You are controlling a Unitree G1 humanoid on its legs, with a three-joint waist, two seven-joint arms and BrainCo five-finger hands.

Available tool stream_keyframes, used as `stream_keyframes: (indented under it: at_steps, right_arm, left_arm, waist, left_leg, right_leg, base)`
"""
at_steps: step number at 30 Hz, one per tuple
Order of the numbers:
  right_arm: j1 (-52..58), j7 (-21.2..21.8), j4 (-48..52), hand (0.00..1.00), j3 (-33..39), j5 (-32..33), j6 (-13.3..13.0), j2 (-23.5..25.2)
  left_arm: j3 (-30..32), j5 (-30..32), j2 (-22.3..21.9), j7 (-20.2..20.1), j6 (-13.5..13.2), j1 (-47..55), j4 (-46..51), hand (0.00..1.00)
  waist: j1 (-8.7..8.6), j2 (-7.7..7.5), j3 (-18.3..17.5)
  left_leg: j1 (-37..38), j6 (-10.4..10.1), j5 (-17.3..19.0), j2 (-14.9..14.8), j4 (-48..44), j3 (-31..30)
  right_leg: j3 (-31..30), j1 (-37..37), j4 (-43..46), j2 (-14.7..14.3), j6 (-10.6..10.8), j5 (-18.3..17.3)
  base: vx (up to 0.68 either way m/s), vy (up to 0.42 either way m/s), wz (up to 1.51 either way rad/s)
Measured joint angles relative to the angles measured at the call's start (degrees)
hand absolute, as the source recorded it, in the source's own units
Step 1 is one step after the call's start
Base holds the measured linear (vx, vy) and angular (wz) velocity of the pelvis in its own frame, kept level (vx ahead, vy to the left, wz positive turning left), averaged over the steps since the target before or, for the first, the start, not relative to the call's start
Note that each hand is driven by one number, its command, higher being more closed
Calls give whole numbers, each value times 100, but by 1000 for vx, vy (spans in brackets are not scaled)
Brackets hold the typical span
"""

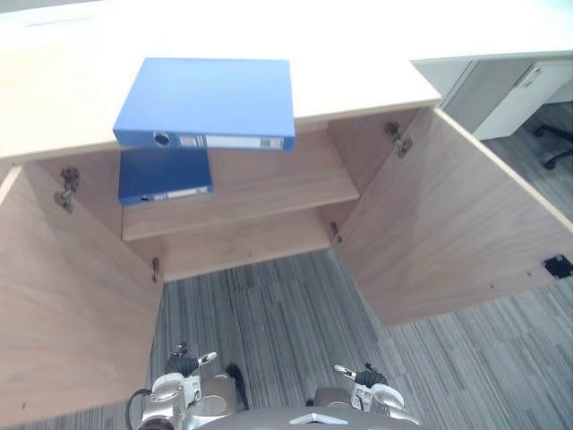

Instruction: Walk over to the cabinet, pick up the folder, carry it to the office cabinet, place the folder inside the office cabinet, then close the office cabinet door

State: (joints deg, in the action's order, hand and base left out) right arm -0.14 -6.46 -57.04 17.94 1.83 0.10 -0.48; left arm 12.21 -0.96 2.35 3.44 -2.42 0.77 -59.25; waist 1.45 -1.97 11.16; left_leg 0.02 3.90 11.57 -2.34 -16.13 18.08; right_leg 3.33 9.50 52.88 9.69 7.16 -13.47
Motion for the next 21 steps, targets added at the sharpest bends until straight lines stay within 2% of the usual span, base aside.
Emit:
stream_keyframes:
  at_steps: [1,2,3,5,6,7,8,9,10,11,13,14,15,16,18,19,21]
  right_arm:
    - [-3,3,7,0,-22,0,-3,-3]
    - [-5,4,30,0,-102,0,-26,-11]
    - [-6,4,60,0,-102,0,-37,-9]
    - [-6,3,137,0,-102,3,-36,12]
    - [23,2,147,0,-99,3,-31,35]
    - [71,2,133,0,-98,3,-31,63]
    - [83,6,135,0,-80,34,-42,15]
    - [149,5,151,0,-59,27,-39,-92]
    - [161,5,152,0,-20,19,-33,-139]
    - [162,1,148,0,34,9,-27,-191]
    - [181,0,142,0,23,16,-19,-185]
    - [191,-1,112,0,5,22,0,-173]
    - [188,-1,79,0,-5,37,9,-177]
    - [188,-1,78,0,-6,59,9,-175]
    - [202,-3,75,0,-3,79,15,-155]
    - [210,-3,76,0,3,106,15,-155]
    - [221,-8,77,0,32,123,15,-163]
  left_arm:
    - [8,-2,-9,2,6,4,-14,0]
    - [17,-5,-33,1,5,3,-3,0]
    - [32,-5,-60,2,5,-4,3,0]
    - [136,1,-116,2,-1,-11,9,0]
    - [151,2,-102,1,-7,0,13,0]
    - [182,1,-75,0,-8,-1,15,0]
    - [292,0,-195,5,11,-8,-48,0]
    - [354,3,-362,3,3,92,-43,0]
    - [373,6,-435,1,-7,117,-26,0]
    - [442,9,-536,-6,-7,101,-23,0]
    - [482,9,-549,-13,-7,50,22,0]
    - [507,9,-558,-12,-10,27,97,0]
    - [513,9,-581,-11,-13,52,212,0]
    - [511,8,-580,-13,-15,52,231,0]
    - [508,9,-580,-12,-14,17,237,0]
    - [509,9,-578,-11,-13,2,233,0]
    - [492,9,-580,-13,-6,-13,194,0]
  waist:
    - [-10,6,3]
    - [-25,19,9]
    - [-42,23,7]
    - [-117,27,2]
    - [-117,-40,-41]
    - [-102,-125,-89]
    - [-86,2,-140]
    - [-102,273,-314]
    - [-97,339,-339]
    - [-116,477,-349]
    - [-139,439,-314]
    - [-84,398,-299]
    - [-30,398,-303]
    - [-19,396,-304]
    - [-9,357,-314]
    - [10,353,-317]
    - [-15,376,-329]
  left_leg:
    - [142,8,9,15,84,-12]
    - [447,8,9,24,279,-106]
    - [566,7,9,19,376,-205]
    - [705,-95,43,17,531,-424]
    - [747,-241,101,105,600,-538]
    - [796,-300,136,202,651,-591]
    - [930,-421,185,122,698,-724]
    - [907,-486,213,-46,720,-734]
    - [902,-539,244,-134,717,-734]
    - [900,-596,272,-266,566,-744]
    - [615,-775,328,-462,-394,-699]
    - [256,-913,387,-658,-1318,-599]
    - [13,-881,405,-886,-1925,-374]
    - [-63,-865,414,-965,-2037,-296]
    - [-241,-786,464,-1046,-1833,-148]
    - [-291,-780,450,-1026,-1366,-126]
    - [-243,-768,4,-966,-388,-190]
  right_leg:
    - [68,114,14,-4,-58,-105]
    - [233,396,-283,-109,-216,-287]
    - [263,536,-624,-227,-265,-334]
    - [289,634,-1656,-430,-350,-226]
    - [278,602,-2570,-496,-537,340]
    - [206,597,-2910,-469,-660,798]
    - [263,541,-2824,-476,-668,857]
    - [433,393,-3042,-587,-684,760]
    - [533,329,-3122,-640,-697,725]
    - [700,149,-3212,-701,-741,634]
    - [873,-214,-3342,-712,-795,505]
    - [956,-445,-3457,-730,-840,468]
    - [991,-611,-3565,-781,-859,454]
    - [992,-678,-3614,-801,-859,454]
    - [921,-770,-3714,-803,-845,461]
    - [833,-766,-3742,-800,-810,481]
    - [728,-747,-3735,-813,-689,481]
  base:
    - [399,90,26]
    - [255,22,39]
    - [379,-3,57]
    - [323,-92,70]
    - [276,-119,63]
    - [302,-148,52]
    - [333,-148,49]
    - [340,-145,46]
    - [323,-122,59]
    - [304,-144,65]
    - [286,-188,60]
    - [197,-142,17]
    - [147,-74,4]
    - [99,-26,-12]
    - [107,31,-19]
    - [135,117,-37]
    - [103,152,-34]
